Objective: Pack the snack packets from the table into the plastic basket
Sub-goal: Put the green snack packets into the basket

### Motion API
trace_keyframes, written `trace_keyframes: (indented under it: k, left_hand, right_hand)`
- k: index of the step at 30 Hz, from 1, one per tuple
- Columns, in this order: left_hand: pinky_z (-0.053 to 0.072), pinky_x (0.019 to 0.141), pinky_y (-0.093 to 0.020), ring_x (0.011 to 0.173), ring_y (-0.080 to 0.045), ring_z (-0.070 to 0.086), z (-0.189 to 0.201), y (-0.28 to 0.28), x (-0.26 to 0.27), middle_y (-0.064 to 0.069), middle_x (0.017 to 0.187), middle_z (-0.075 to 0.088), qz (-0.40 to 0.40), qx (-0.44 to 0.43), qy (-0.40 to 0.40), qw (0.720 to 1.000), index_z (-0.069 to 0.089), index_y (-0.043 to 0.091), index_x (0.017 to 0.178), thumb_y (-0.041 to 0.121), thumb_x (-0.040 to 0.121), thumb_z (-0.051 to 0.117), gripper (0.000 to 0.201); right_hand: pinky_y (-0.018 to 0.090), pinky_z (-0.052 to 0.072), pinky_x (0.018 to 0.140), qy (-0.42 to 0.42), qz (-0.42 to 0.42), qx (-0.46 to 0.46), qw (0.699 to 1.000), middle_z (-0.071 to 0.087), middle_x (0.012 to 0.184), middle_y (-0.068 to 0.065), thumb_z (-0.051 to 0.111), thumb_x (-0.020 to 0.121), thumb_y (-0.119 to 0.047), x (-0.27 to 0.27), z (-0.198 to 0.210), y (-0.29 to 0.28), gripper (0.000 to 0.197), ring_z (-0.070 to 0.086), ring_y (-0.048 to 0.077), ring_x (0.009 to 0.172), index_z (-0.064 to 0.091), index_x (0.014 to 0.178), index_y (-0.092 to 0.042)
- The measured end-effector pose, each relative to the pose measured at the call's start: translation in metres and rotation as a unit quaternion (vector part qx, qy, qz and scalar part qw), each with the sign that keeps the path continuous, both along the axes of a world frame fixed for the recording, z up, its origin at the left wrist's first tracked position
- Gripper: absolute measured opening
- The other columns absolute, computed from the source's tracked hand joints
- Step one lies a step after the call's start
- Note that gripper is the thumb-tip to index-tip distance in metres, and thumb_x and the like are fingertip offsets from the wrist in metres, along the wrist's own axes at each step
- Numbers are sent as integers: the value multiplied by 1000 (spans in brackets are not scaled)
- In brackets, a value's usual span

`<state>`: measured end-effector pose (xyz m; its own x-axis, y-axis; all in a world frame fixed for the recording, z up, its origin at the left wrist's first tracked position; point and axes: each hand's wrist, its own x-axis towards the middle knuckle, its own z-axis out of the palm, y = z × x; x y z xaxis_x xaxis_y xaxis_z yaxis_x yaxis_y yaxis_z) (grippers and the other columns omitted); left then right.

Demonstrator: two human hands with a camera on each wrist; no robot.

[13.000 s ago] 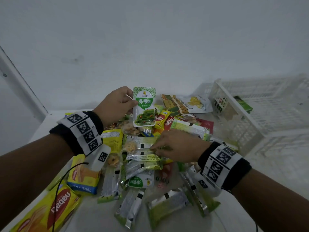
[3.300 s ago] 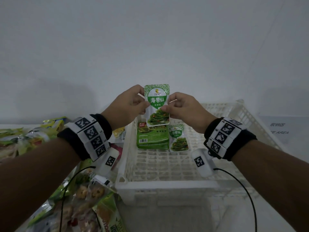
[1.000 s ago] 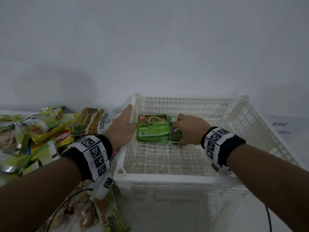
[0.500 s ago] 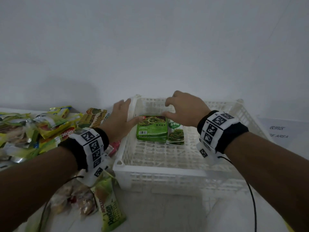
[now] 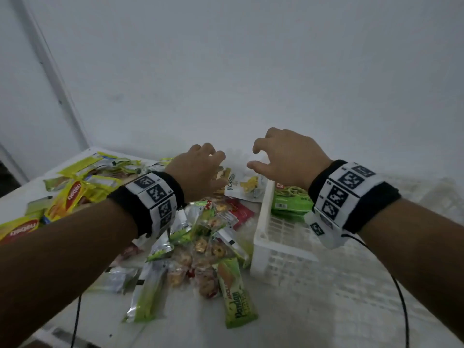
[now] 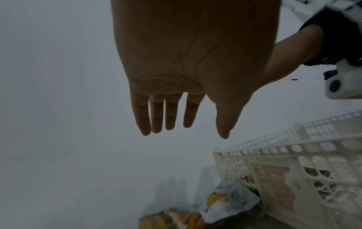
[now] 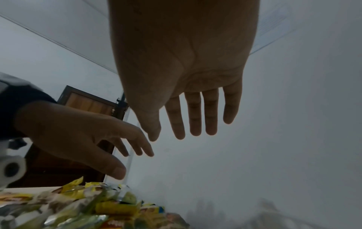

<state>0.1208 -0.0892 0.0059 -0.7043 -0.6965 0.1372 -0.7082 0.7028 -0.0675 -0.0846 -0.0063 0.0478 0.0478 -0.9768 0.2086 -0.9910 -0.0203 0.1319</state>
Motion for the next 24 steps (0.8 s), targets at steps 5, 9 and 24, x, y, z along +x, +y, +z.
trace_keyframes:
  k: [5, 9, 24]
  left_hand:
    - [51, 88, -45, 112, -28, 54, -17, -29, 60, -7, 126, 55, -59, 18, 0, 998, 55, 20, 133, 55, 97, 56, 50]
    - [45, 72, -37, 86, -22, 53, -31, -44, 120, 0, 99, 55, -117, 45, 28, 992, 64, 20, 115, 50, 98, 59, 35]
    - [47, 77, -35, 95, -14, 48, -132, 12, 255, 9, 105, 50, -222, 184, 21, 957, 61, 30, 111, 49, 96, 59, 25]
  right_hand:
    - [37, 46, 78, 6, -7, -12, 1000, 57, 123, -1, 46, 98, -63, 65, 2, -23, 46, 57, 22, 109, 60, 128, -31]
    - [36, 45, 78, 10, -26, -4, 1000, 58, 121, -1, 47, 98, -60, 123, -4, -38, 43, 57, 24, 110, 61, 127, -30]
    - [40, 53, 79, -75, 0, 204, 976, 54, 117, -5, 56, 91, -66, 227, -124, 24, 51, 58, 20, 107, 49, 137, -43]
